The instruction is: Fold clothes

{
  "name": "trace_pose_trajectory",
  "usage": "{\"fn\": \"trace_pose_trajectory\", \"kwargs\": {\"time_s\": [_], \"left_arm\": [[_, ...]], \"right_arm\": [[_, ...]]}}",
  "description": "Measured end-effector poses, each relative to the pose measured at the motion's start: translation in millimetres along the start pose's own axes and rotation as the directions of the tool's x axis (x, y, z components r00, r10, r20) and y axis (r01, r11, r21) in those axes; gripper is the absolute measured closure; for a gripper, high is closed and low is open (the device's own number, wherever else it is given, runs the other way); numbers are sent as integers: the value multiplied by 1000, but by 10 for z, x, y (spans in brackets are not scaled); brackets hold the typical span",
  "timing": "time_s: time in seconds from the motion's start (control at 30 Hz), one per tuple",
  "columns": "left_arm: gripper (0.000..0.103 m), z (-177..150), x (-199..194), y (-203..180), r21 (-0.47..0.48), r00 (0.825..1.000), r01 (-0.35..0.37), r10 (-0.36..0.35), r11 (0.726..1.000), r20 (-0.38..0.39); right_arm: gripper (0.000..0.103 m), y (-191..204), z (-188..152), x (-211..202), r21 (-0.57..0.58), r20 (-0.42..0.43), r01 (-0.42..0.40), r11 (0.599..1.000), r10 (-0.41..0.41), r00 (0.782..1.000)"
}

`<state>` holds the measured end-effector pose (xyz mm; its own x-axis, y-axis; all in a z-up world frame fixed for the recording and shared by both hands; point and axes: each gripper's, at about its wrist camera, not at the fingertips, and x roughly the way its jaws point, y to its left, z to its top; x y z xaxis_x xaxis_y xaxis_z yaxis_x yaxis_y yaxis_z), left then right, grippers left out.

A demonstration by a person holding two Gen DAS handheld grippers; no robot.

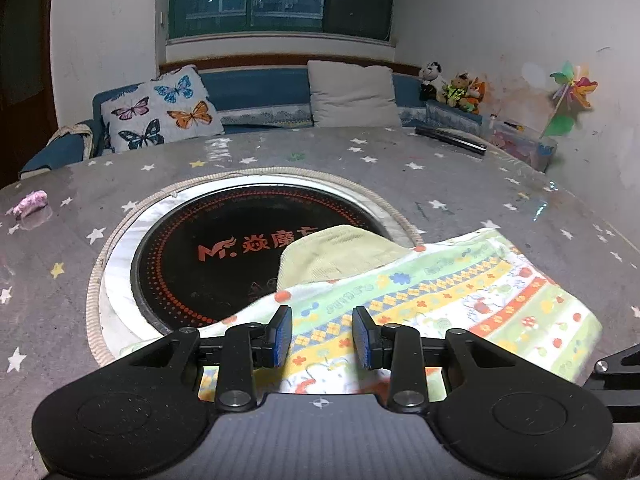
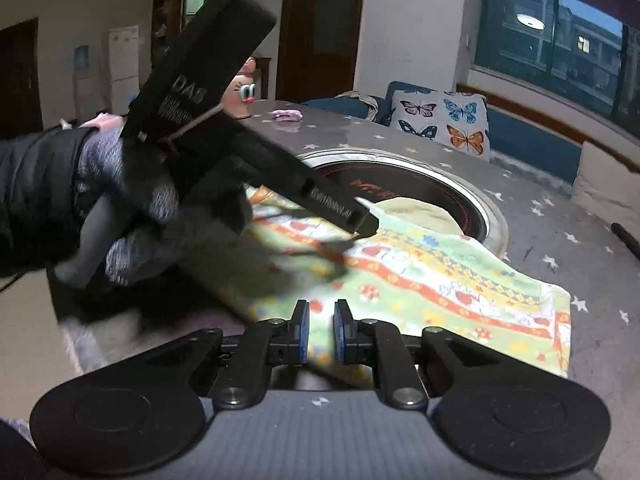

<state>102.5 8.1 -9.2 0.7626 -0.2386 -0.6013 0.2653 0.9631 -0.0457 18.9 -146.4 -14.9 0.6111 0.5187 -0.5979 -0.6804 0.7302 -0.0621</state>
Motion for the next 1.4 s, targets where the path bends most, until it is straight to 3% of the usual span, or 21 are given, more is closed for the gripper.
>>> {"fn": "trace_pose_trajectory", "kwargs": {"time_s": [0.3,0.57,0.63,0.8,1.07,1.3,1.4], "left_arm": [[67,-267,-449,-202,40,997,41,-43,998,61],[67,-568,-600,-197,8,998,12,-12,1000,62],[66,-579,-623,-167,-5,998,-1,1,1000,66],[65,-640,-691,-25,-64,998,-29,33,998,62],[65,-683,-738,105,-107,996,-71,77,992,55],[66,-671,-742,231,-139,995,-85,92,987,43],[67,-613,-714,266,-147,993,-100,108,984,42]], "right_arm": [[87,-235,-26,-122,172,37,25,985,-32,999],[87,-526,-267,-270,251,18,146,957,-156,988],[77,-637,-336,-290,281,2,178,943,-186,982],[89,-805,-447,-424,336,-23,231,913,-237,971],[86,-841,-198,-180,281,17,220,934,-234,972],[89,-1046,-324,-128,356,-17,245,902,-256,967],[89,-997,-316,-92,318,-29,262,911,-267,963]]}}
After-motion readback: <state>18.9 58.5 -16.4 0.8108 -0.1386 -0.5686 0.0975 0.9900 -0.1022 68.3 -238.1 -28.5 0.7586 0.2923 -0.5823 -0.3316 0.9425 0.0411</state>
